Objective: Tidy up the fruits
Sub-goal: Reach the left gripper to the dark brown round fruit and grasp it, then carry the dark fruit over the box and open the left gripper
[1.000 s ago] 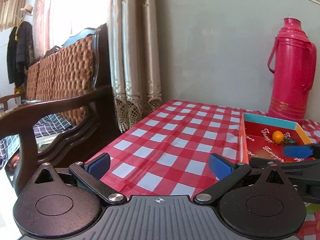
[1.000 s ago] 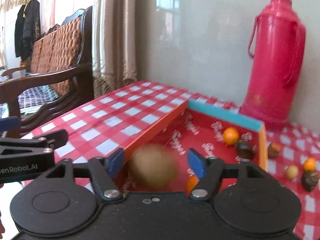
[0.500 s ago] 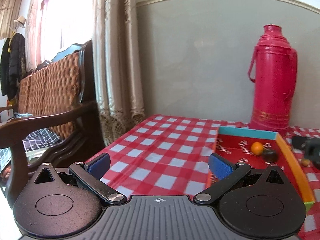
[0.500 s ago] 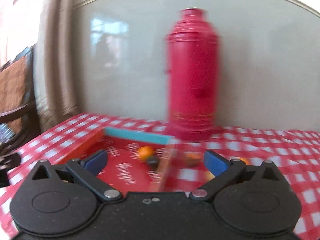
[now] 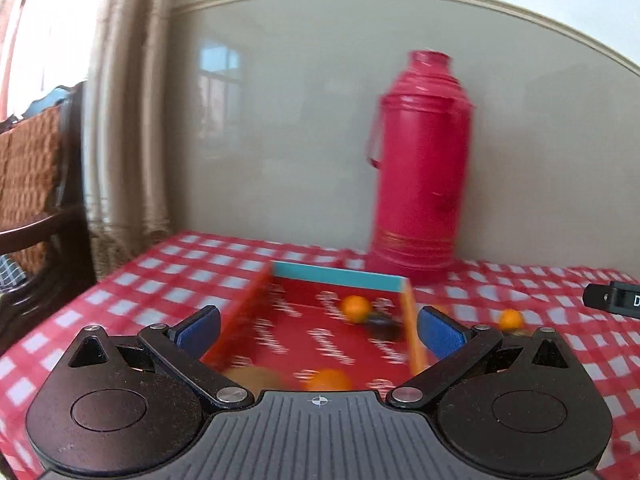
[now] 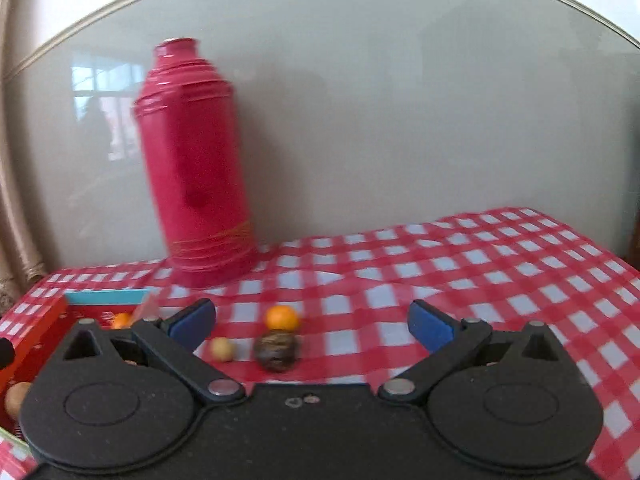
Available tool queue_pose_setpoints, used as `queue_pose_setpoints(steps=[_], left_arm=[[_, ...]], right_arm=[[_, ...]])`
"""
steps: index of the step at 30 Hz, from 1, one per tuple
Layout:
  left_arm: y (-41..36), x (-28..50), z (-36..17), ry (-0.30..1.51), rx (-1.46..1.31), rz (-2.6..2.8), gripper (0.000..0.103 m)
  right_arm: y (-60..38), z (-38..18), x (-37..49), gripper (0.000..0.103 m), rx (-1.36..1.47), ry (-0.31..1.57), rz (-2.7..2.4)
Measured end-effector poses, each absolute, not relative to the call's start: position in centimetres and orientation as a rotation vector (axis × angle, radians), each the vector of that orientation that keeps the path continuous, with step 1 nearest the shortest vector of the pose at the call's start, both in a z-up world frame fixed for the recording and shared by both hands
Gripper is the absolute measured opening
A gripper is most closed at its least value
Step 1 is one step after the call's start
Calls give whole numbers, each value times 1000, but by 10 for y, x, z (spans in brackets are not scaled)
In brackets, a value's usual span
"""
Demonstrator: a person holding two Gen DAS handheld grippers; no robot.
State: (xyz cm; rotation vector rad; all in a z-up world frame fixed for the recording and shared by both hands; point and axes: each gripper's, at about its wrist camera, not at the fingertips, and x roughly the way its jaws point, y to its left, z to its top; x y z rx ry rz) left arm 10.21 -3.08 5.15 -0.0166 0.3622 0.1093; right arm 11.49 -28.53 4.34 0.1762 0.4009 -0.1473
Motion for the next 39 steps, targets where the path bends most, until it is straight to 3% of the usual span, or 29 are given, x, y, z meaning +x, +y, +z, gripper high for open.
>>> queue_pose_setpoints(steps=[22, 23, 25, 35, 36, 37, 39], left_arm=[[-208, 176, 6, 472, 101, -137, 103], [-212, 181, 4, 483, 107, -141, 100], [-220, 192, -2, 515, 103, -143, 80], [-229, 230, -27, 607, 87, -125, 78], [-229, 234, -28, 612, 85, -123, 74], [-229, 238, -31, 630, 87, -123, 46], [-228, 242, -32, 642, 70, -123, 45]], right_arm=[[-424, 12, 97, 97, 203, 392, -494], [-428, 10, 99, 97, 202, 396, -502], [-436, 4, 103, 97, 207, 412, -518], [-458, -15, 123, 97, 219, 451, -534], [-459, -16, 124, 97, 217, 456, -532], [-460, -15, 124, 97, 213, 457, -531], [-463, -14, 122, 97, 215, 456, -528]])
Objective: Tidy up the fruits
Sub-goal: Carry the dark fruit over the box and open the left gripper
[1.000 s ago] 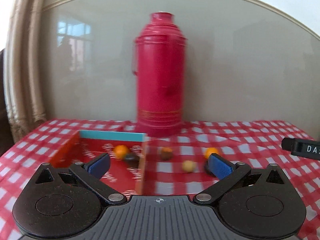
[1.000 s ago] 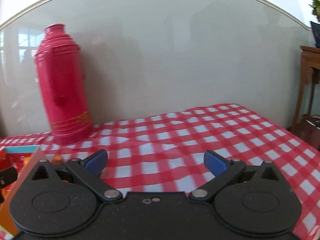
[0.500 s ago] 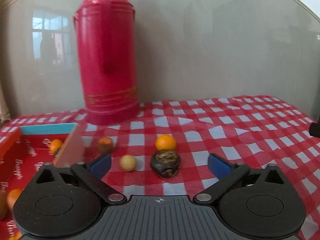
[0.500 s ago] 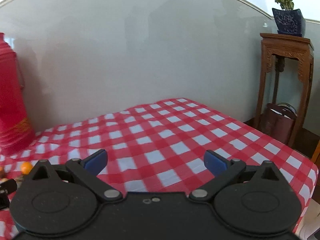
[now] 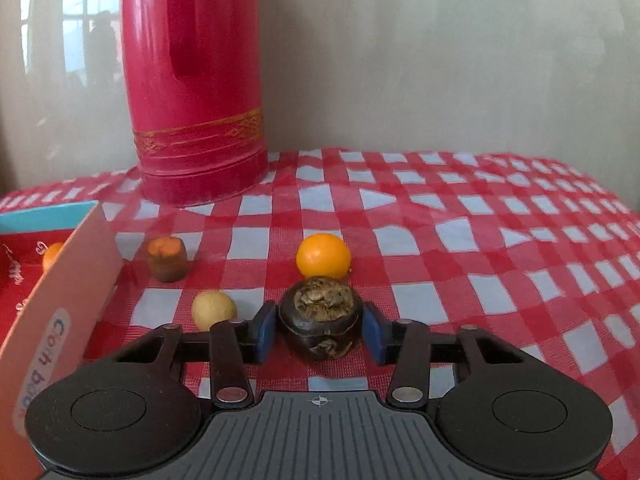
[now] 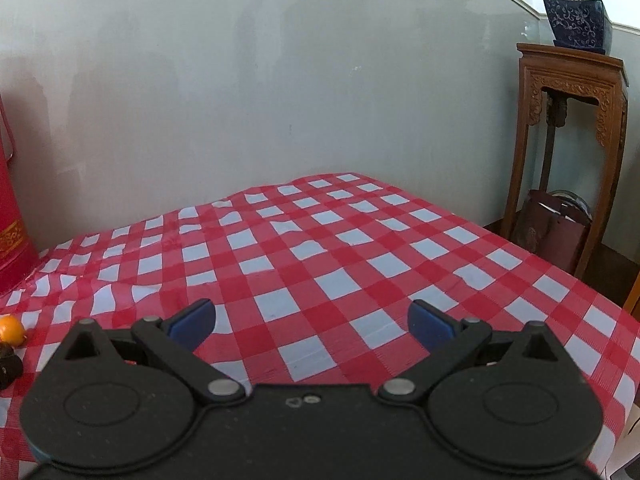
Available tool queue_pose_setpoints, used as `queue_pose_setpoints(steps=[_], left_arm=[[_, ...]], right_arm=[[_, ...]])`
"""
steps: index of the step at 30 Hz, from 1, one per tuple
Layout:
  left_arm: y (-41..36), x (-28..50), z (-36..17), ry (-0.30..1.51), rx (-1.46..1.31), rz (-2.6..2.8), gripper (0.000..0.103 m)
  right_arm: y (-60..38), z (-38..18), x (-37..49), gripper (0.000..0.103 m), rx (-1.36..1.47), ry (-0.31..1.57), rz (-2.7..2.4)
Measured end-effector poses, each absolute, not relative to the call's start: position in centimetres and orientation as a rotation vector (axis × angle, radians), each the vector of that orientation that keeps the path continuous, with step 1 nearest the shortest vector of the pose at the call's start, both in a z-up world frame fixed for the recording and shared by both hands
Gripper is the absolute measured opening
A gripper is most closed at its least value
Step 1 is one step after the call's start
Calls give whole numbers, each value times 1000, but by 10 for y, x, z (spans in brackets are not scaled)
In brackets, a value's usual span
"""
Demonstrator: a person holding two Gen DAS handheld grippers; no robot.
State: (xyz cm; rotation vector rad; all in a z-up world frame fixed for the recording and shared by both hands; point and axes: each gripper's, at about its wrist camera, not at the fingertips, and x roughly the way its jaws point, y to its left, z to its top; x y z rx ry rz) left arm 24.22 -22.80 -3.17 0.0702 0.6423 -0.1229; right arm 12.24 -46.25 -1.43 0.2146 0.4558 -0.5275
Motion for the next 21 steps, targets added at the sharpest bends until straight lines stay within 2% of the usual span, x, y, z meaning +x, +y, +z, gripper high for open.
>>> queue_pose_setpoints(steps=[8, 21], left_arm=[[-230, 219, -25, 616, 111, -138, 45], [-181, 157, 20, 514, 110, -80, 45]], right_arm=[[-469, -19, 119, 97, 251, 472, -522], [-434, -1, 116, 97, 276, 481, -405]])
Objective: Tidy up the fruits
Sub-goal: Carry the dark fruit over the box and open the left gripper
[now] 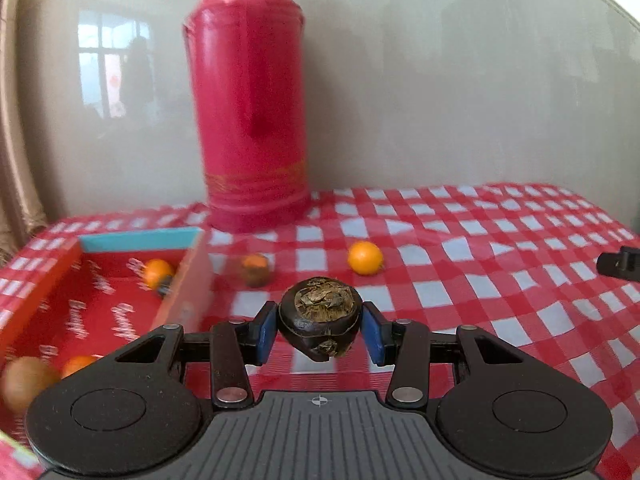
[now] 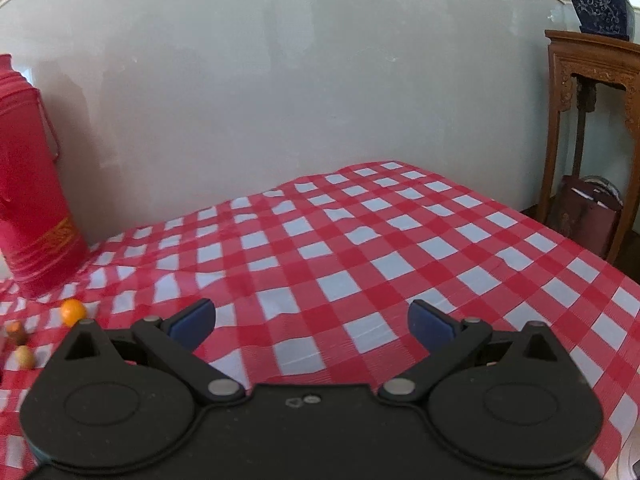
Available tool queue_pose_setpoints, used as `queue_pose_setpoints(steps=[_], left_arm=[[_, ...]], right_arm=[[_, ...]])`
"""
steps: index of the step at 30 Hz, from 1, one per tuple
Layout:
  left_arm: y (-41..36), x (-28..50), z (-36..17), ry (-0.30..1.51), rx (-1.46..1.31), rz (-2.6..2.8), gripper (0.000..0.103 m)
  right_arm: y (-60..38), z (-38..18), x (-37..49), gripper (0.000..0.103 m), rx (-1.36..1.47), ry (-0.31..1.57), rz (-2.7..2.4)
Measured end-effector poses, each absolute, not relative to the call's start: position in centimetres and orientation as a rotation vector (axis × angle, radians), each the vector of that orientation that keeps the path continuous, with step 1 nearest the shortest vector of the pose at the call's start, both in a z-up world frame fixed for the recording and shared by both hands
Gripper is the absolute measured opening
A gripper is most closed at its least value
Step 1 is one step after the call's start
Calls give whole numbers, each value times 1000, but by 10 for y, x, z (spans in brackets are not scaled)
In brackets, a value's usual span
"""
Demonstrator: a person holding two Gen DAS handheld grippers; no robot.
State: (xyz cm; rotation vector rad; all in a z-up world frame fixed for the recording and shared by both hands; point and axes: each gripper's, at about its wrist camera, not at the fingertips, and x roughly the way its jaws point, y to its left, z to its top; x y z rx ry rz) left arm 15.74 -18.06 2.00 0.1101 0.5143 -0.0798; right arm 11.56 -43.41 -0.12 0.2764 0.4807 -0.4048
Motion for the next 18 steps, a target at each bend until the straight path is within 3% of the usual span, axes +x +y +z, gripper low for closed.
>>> queue_pose_setpoints(steps=[18], left_arm=[[-80, 142, 35, 481, 42, 63, 45]], right_arm=[[-359, 19, 129, 97, 258, 482, -281]])
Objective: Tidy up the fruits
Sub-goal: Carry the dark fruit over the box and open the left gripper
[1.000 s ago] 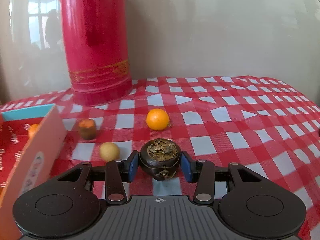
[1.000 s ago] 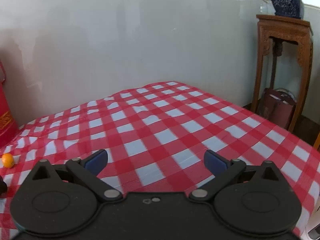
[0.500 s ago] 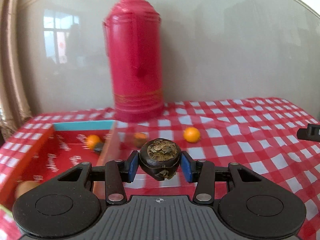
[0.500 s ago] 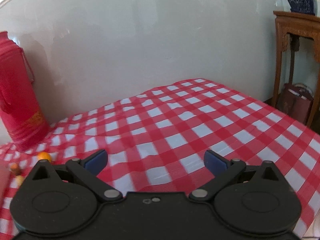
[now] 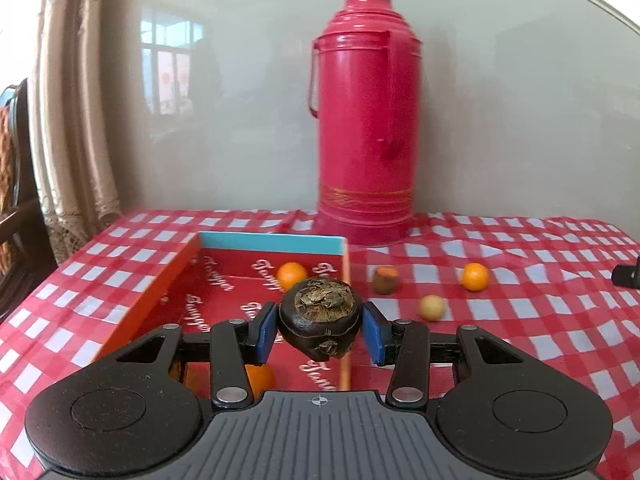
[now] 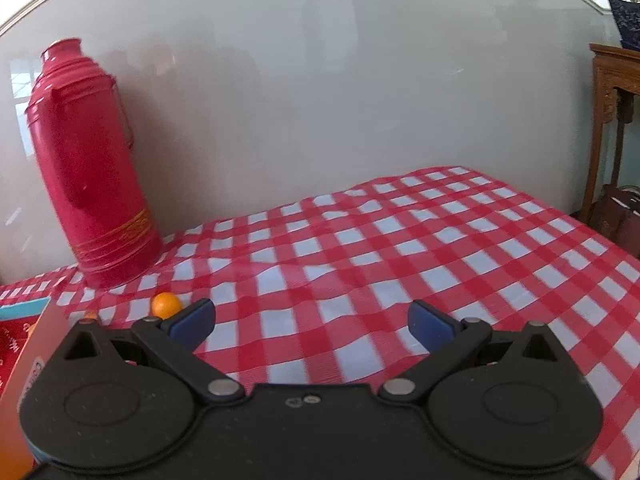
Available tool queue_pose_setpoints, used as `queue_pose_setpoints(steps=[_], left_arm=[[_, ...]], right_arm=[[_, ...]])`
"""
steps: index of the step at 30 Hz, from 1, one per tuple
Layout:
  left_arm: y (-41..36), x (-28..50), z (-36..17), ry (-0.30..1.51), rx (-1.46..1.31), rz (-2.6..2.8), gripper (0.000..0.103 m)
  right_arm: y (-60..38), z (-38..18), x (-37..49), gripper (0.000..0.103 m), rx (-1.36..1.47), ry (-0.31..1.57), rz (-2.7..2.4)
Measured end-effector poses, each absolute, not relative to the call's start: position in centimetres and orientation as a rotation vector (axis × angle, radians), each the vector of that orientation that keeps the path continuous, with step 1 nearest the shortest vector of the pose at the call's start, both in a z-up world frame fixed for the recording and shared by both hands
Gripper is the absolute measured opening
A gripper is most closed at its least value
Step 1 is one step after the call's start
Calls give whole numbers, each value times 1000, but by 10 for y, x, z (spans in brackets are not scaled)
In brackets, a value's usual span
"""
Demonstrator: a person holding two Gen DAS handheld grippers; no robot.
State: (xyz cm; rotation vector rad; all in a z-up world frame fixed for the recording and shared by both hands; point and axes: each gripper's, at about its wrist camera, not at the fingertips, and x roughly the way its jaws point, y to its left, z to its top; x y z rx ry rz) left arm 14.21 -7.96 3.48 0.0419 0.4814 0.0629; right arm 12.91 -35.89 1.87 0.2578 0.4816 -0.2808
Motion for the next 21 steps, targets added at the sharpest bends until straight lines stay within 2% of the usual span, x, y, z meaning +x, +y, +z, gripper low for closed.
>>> queue_pose_setpoints(steps=[17, 18, 19, 20, 21], left_arm=[[-45, 159, 22, 498, 3, 143, 45], [-45, 158, 23, 493, 4, 148, 52], [-45, 157, 24, 483, 7, 153, 85], [-47, 155, 25, 458, 15, 168, 99], [-48, 152, 27, 429, 30, 186, 103]], right_arm=[[-312, 18, 140, 97, 168, 496, -192], [-312, 18, 140, 97, 160, 497, -193], [-313, 18, 139, 97, 158, 496, -193], [-314, 18, 139, 97, 160, 498, -193], [-315, 18, 138, 97, 161, 501, -195]])
